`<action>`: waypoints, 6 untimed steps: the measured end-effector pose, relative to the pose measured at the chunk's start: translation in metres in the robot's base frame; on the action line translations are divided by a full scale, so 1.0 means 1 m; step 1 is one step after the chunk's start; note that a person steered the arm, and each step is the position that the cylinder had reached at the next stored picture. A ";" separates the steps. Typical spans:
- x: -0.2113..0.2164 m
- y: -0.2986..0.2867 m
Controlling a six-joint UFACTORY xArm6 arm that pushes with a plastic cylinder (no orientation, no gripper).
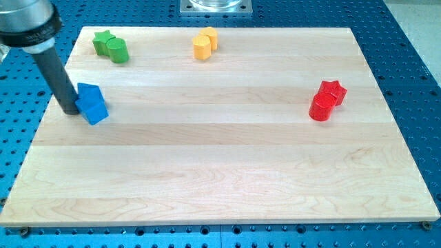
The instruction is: Push the blue cube parallel to the left of the red circle
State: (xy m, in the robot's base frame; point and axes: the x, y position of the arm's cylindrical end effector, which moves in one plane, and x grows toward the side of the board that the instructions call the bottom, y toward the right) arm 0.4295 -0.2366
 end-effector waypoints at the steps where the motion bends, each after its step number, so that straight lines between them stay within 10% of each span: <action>1: 0.011 0.031; 4: 0.073 0.118; 6: 0.025 0.230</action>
